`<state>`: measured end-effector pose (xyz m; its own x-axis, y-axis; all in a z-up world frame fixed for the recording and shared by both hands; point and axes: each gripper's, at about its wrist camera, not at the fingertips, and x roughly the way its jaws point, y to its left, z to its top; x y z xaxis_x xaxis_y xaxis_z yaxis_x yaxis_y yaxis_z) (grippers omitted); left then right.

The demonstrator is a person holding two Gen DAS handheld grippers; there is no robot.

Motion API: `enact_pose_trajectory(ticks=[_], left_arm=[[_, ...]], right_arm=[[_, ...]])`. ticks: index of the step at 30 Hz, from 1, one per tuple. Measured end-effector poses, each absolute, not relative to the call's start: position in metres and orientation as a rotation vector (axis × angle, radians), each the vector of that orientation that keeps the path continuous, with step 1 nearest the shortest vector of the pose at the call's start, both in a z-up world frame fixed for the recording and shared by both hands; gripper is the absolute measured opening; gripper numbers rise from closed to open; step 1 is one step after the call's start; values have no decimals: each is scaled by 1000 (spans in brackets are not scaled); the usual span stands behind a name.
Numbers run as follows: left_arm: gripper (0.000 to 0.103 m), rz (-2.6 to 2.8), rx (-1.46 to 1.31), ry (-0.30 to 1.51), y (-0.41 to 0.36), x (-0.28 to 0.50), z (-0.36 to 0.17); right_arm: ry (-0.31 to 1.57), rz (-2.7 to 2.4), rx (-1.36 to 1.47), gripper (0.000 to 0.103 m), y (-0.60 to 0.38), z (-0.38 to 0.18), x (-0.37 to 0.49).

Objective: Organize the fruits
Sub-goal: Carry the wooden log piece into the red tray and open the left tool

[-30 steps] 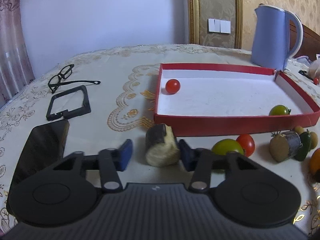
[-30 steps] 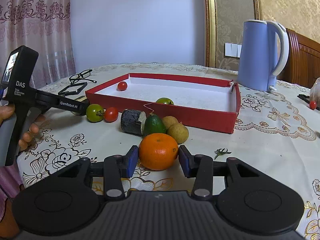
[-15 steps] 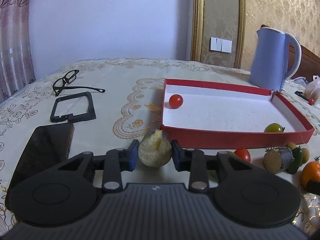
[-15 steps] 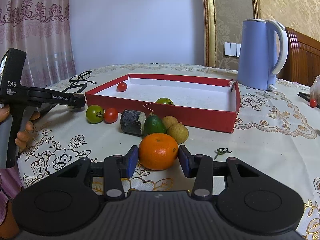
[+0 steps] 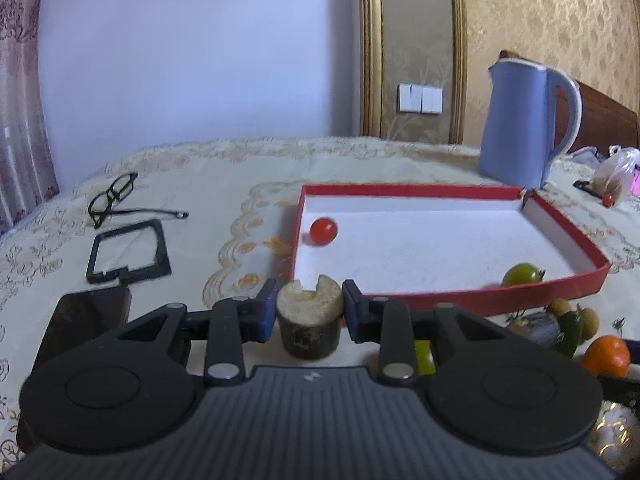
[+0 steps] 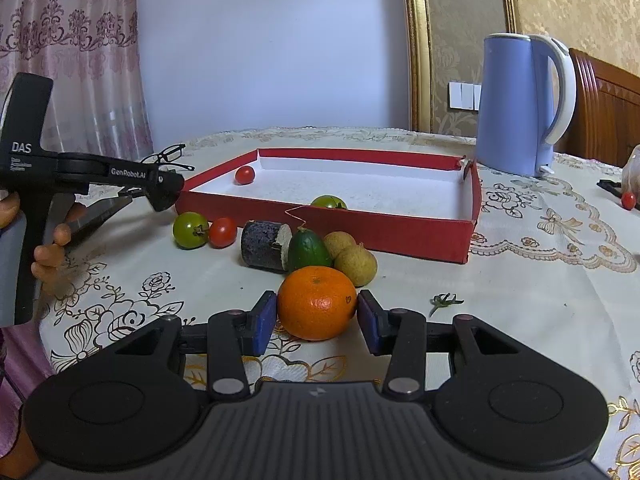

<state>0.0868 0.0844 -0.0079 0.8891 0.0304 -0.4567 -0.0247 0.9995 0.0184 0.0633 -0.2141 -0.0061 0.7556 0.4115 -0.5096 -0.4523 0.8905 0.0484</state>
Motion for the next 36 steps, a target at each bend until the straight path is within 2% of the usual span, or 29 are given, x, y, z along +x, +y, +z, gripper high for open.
enact_pose_trajectory(ticks=[2,3,7,8,9,10,12,26,36], left_arm=[[34,36,18,473,88,84,-11],[41,41,29,475,89,84,-13],[59,40,68,501,89,85,-20],[66,35,74,512,88,86,-23],[66,35,84,518,87,86,-25],[65,35,99,521,85,85,-27],[30,32,103,528,83,85,-28],[30,-10,94,487,70,87,-6],[30,-56,160,526,30,161,11]], right_arm=[[536,472,-80,43,-214,-6,63],[536,471,-80,43,-214,-6,63],[534,469,-86,43,-213,-6,62],[534,469,-86,43,-213,-6,62],[534,469,-86,43,-213,-6,62],[535,470,-85,43,-213,-6,63],[535,470,-85,43,-213,-7,63],[535,472,-83,43,-214,-7,64],[532,470,-91,43,-213,-7,63]])
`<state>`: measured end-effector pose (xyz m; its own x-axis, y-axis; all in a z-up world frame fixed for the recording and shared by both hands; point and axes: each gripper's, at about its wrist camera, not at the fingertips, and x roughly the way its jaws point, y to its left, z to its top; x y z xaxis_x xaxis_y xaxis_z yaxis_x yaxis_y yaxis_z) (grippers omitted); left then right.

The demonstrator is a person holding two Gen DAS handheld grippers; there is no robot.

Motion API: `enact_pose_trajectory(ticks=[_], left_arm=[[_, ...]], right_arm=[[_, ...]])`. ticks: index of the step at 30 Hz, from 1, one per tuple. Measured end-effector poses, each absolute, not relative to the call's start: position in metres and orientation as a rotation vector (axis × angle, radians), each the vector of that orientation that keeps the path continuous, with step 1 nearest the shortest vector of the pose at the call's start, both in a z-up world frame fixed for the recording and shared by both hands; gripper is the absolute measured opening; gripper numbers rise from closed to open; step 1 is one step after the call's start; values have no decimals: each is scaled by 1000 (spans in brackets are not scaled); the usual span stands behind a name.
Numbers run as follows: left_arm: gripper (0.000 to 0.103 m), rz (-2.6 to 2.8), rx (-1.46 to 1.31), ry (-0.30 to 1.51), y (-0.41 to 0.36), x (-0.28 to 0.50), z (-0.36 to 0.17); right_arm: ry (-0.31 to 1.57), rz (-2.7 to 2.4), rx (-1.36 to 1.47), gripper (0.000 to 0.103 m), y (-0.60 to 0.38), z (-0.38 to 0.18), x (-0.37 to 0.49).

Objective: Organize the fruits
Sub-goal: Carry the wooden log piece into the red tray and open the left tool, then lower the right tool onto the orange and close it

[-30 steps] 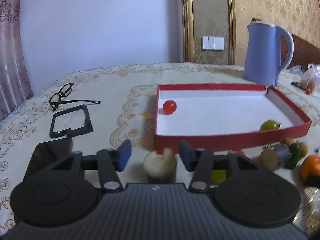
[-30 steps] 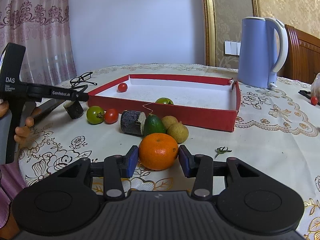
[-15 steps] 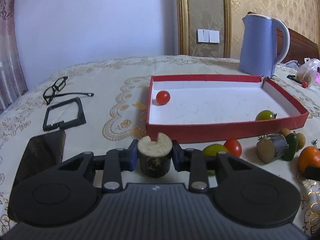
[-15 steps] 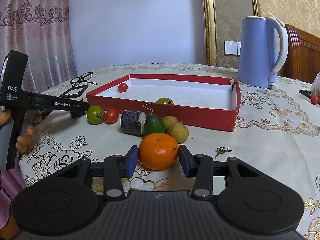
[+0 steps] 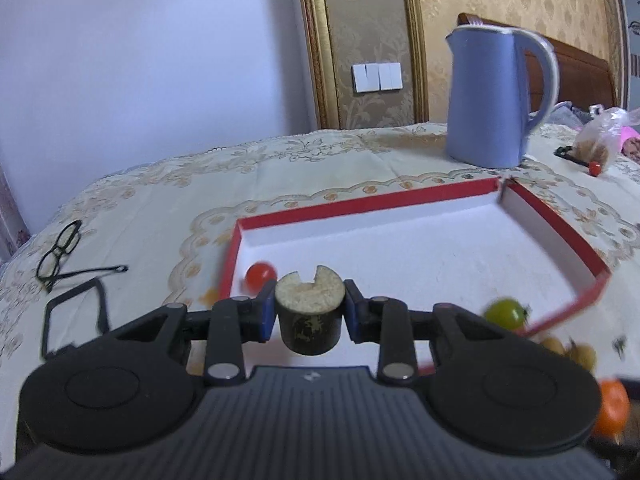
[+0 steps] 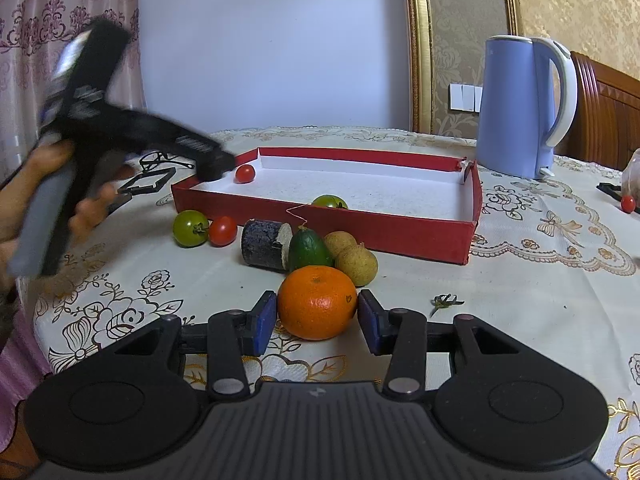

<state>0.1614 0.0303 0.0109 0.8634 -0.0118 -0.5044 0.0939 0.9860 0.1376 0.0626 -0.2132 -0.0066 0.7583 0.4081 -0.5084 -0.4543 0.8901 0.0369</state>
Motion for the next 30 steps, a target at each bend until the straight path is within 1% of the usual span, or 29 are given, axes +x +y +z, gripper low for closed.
enact_pose_trajectory(ticks=[7,8,10,11,12,13,16,19,24,27,30], left_arm=[[30,-54,125,594,19,221,8],[32,-49,125,597,17,225,8],[47,-25,132,573,15,226,9],[64,-14,128,554,15,222,10],[78,-10,123,532,16,217,12],[81,-8,119,508,18,210,13],[83,19,127,468,21,193,16],[88,41,91,439,28,173,15],[101,100,-13,380,50,134,5],[103,145,-68,357,63,119,-4],[103,153,-150,336,79,110,-8]], right_arm=[[532,471,-89,43,-214,-6,62],[533,472,-88,43,-214,-6,63],[534,472,-86,43,-214,-7,63],[534,472,-87,43,-214,-7,63],[534,472,-87,43,-214,-7,63],[534,472,-88,43,-214,-7,63],[533,470,-90,43,-213,-7,62],[531,467,-99,43,-212,-7,62],[530,465,-104,43,-212,-7,62],[530,464,-101,43,-212,-7,62],[529,464,-98,43,-213,-7,62]])
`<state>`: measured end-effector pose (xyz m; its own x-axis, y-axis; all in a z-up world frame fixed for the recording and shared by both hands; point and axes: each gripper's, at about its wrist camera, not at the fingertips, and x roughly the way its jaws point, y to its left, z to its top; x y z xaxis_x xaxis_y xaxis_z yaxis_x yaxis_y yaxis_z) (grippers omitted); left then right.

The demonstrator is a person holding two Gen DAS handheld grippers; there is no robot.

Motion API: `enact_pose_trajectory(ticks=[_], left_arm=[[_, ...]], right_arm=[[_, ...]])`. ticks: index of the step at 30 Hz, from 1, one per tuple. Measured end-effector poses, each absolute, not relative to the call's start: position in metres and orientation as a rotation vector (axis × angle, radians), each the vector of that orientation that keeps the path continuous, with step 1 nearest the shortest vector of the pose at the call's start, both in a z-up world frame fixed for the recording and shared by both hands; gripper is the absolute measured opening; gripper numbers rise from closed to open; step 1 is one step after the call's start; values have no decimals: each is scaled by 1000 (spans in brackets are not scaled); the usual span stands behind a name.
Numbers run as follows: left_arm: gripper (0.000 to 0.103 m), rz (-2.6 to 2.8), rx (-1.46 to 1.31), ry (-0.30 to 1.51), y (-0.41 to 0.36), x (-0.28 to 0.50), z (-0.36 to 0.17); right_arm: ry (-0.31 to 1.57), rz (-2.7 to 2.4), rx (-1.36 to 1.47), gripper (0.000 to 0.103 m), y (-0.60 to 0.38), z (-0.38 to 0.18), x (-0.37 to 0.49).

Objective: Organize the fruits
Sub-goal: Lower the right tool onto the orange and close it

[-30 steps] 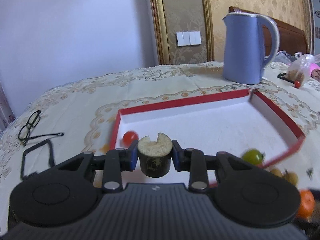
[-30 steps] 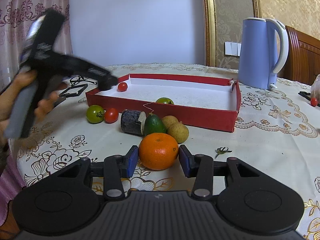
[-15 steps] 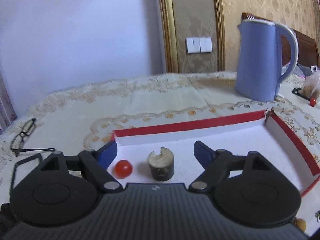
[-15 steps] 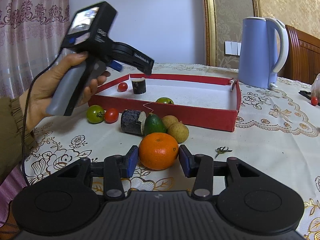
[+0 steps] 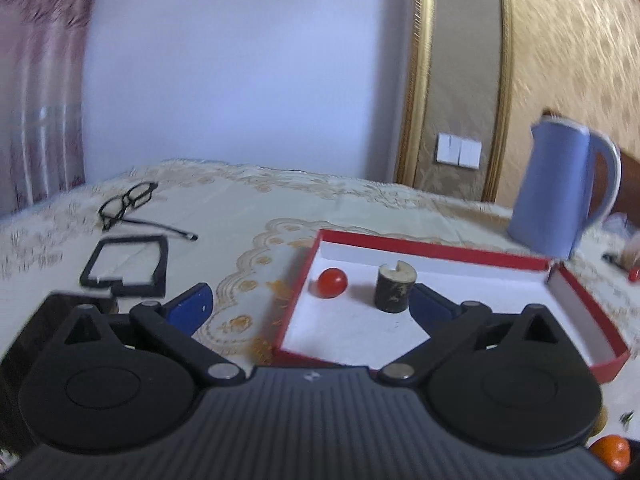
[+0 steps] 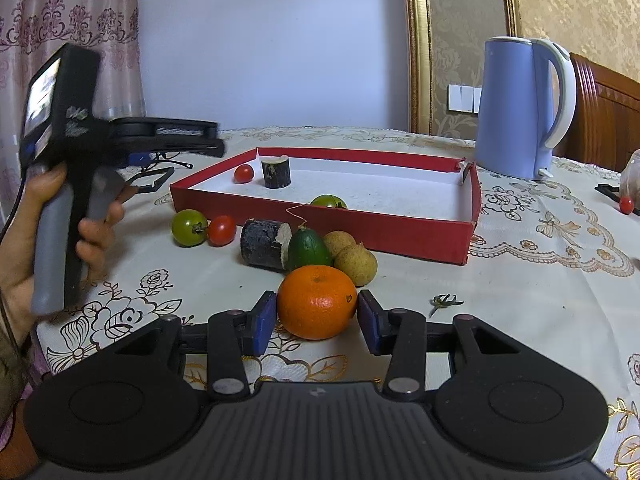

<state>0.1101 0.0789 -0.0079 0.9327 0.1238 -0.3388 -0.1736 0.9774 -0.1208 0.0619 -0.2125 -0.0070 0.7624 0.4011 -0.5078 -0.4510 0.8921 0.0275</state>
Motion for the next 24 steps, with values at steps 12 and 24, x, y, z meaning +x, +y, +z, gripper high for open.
enact_pose_trajectory(ticks=[12,24], left_arm=[[103,125,-284,326,98,103,-10],[103,147,-252,333,95,105,-11]], right_arm=[[466,452,-62,43,-221,6,55],[441,378,-79,43,-234,28,91]])
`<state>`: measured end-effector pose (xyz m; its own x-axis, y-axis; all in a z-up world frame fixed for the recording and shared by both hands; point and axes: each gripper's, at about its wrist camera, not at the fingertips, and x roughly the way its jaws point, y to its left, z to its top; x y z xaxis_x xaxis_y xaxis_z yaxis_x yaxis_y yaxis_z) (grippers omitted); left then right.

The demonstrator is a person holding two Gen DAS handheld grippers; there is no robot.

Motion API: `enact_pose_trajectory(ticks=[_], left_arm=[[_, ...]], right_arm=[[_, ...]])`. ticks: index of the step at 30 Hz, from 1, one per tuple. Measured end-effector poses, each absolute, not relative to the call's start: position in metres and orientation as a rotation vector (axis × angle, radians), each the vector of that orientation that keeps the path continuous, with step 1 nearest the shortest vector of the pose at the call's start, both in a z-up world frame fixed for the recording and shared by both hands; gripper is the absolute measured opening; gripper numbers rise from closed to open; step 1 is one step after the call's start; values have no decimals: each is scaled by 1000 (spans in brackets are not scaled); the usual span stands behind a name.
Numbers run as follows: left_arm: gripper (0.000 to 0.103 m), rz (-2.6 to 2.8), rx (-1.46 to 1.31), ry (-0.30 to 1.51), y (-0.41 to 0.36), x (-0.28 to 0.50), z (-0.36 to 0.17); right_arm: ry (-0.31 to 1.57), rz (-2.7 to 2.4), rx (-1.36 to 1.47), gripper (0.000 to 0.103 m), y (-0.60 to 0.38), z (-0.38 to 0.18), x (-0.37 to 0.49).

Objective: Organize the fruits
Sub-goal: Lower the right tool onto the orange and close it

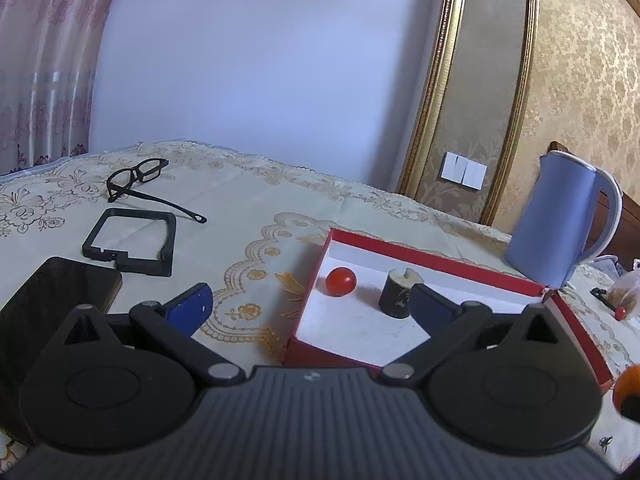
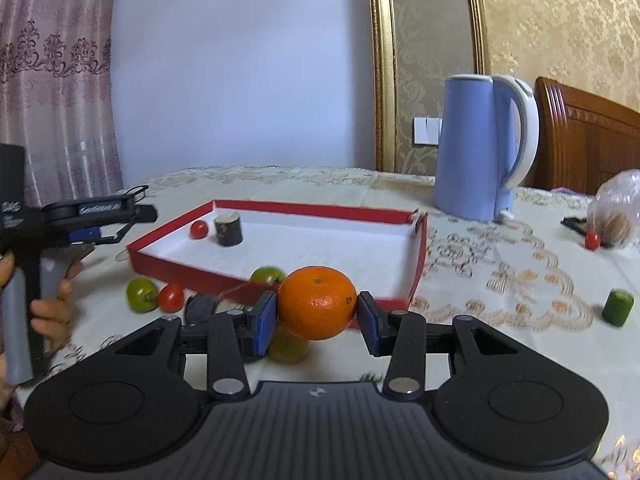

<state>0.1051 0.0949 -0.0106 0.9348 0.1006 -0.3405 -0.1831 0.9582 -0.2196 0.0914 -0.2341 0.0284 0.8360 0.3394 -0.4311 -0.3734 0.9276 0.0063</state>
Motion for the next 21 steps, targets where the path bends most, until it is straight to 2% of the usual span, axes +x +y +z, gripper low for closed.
enact_pose_trajectory(ticks=[21], left_arm=[[103,151,-243,355,95,109,-12]], right_arm=[[508,345,-143,43,-213,27,156]])
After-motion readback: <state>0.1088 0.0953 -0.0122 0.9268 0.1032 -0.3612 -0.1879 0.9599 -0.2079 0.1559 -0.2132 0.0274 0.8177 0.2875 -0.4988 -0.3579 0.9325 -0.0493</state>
